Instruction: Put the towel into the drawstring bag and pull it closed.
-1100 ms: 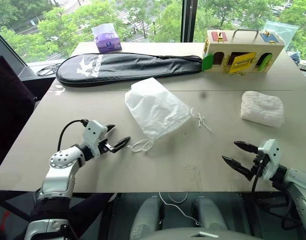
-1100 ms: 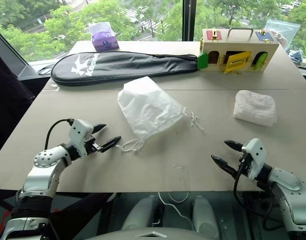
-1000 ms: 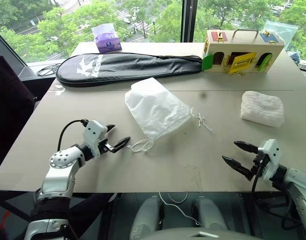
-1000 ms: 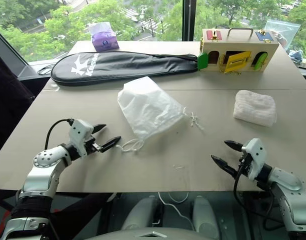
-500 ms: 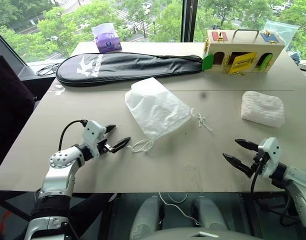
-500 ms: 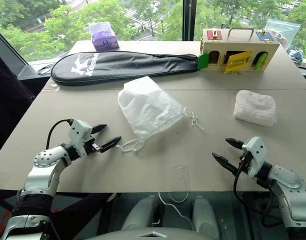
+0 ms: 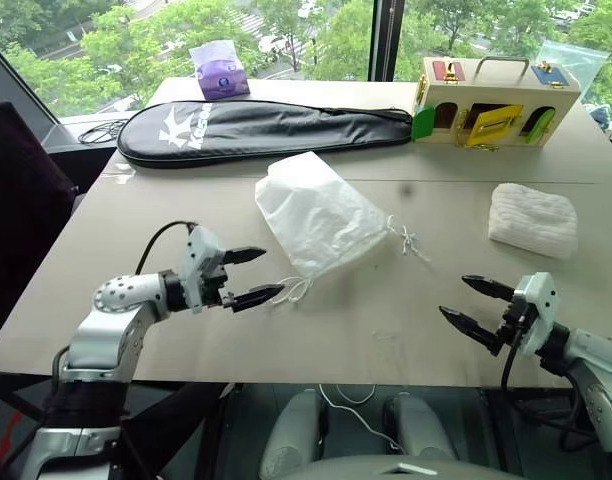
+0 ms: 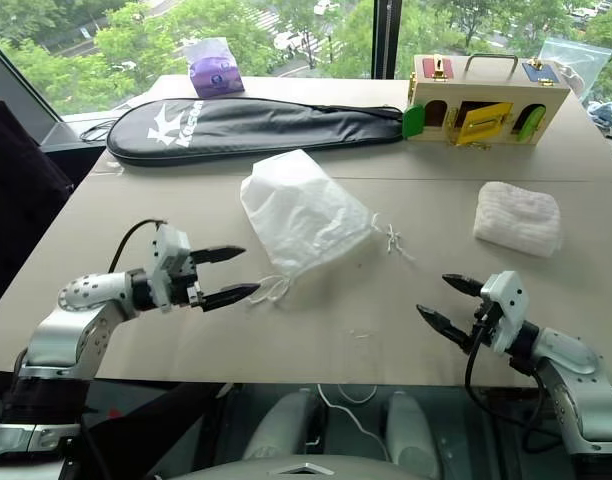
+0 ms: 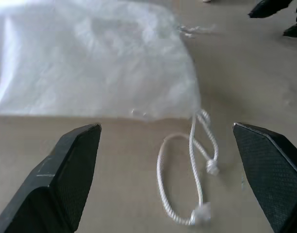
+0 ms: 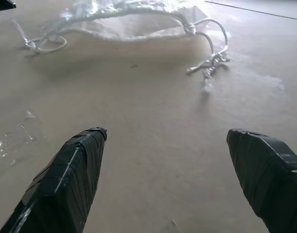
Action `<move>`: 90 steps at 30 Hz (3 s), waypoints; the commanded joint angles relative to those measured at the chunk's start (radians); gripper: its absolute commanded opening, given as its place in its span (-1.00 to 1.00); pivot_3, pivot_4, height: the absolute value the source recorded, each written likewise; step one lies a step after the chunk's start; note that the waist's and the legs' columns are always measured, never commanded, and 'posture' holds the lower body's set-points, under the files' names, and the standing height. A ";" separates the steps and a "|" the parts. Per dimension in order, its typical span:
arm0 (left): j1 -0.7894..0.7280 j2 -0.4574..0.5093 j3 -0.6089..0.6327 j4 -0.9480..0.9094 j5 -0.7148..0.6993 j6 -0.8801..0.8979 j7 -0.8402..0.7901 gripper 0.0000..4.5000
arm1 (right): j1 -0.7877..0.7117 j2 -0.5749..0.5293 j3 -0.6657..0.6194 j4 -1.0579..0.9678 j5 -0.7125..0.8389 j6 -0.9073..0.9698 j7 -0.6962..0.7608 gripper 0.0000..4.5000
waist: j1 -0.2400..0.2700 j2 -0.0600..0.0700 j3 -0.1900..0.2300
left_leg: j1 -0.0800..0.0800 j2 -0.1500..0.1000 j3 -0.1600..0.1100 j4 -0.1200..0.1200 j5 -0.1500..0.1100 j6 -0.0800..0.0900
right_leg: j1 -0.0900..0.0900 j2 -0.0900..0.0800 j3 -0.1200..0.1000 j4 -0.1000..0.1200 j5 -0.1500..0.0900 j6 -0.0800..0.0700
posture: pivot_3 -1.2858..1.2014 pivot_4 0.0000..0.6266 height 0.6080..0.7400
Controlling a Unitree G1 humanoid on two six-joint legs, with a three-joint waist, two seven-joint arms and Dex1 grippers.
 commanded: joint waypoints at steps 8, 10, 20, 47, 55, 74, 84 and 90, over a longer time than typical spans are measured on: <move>-0.172 -0.376 -0.273 -0.113 0.352 -0.028 0.498 0.99 | 0.006 0.035 -0.004 -0.079 0.022 -0.009 -0.034 0.90 | 0.019 -0.002 0.002 | -0.004 -0.004 -0.002 0.003 0.000 0.001 | 0.000 0.005 -0.003 -0.001 0.003 0.005 | 0.03 -0.52 1.00; -0.164 -0.393 -0.324 -0.119 0.409 -0.036 0.524 0.99 | 0.018 0.047 -0.003 -0.103 0.016 -0.017 -0.049 0.90 | 0.007 -0.002 0.002 | -0.003 -0.004 -0.002 0.003 0.000 0.001 | 0.000 0.005 -0.003 0.000 0.003 0.005 | 0.03 -0.52 1.00; -0.149 -0.363 -0.418 -0.102 0.703 -0.179 0.695 0.99 | 0.066 0.061 -0.009 -0.176 0.024 -0.022 -0.087 0.90 | 0.008 -0.002 0.002 | -0.002 -0.002 -0.001 0.004 0.000 0.001 | 0.000 0.009 -0.004 0.000 0.003 0.005 | 0.03 -0.52 1.00; -0.010 -0.311 -0.319 -0.016 0.916 -0.341 0.950 0.99 | 0.109 0.034 -0.067 -0.211 0.054 0.009 -0.114 0.90 | 0.010 -0.001 0.002 | -0.002 -0.002 -0.002 0.004 0.000 0.001 | 0.000 0.006 -0.007 0.001 0.003 0.005 | 0.03 -0.52 1.00; -0.014 -0.326 -0.312 -0.022 0.903 -0.359 0.950 -0.37 | 0.095 0.044 -0.073 -0.256 0.154 0.004 -0.071 0.90 | 0.009 -0.001 0.002 | -0.002 -0.002 -0.002 0.004 0.000 0.001 | 0.000 0.006 -0.007 0.001 0.003 0.005 | 0.03 -0.52 1.00; -0.218 -0.472 -0.259 -0.103 0.721 -0.143 0.805 -0.98 | -0.100 -0.022 -0.192 -0.025 -0.183 0.005 -0.435 0.90 | 0.008 -0.001 0.002 | -0.002 -0.005 -0.001 0.005 0.000 0.001 | 0.000 0.006 -0.007 0.004 0.003 0.005 | 0.03 -0.52 1.00; -0.349 -0.554 -0.164 -0.112 0.569 0.114 0.789 -1.00 | -0.270 -0.125 -0.122 0.208 -0.332 -0.028 -0.435 0.95 | 0.003 -0.002 0.002 | -0.002 -0.006 -0.001 0.006 0.000 0.001 | 0.000 0.007 -0.005 0.006 0.003 0.006 | 0.03 -0.52 1.00; -0.324 -0.525 -0.143 -0.088 0.544 0.103 0.795 -1.00 | -0.350 -0.279 0.029 0.410 -0.491 -0.217 -0.302 0.95 | 0.003 -0.002 0.002 | -0.001 -0.007 0.000 0.006 0.000 0.001 | 0.000 0.007 -0.004 0.007 0.003 0.006 | 0.03 -0.52 1.00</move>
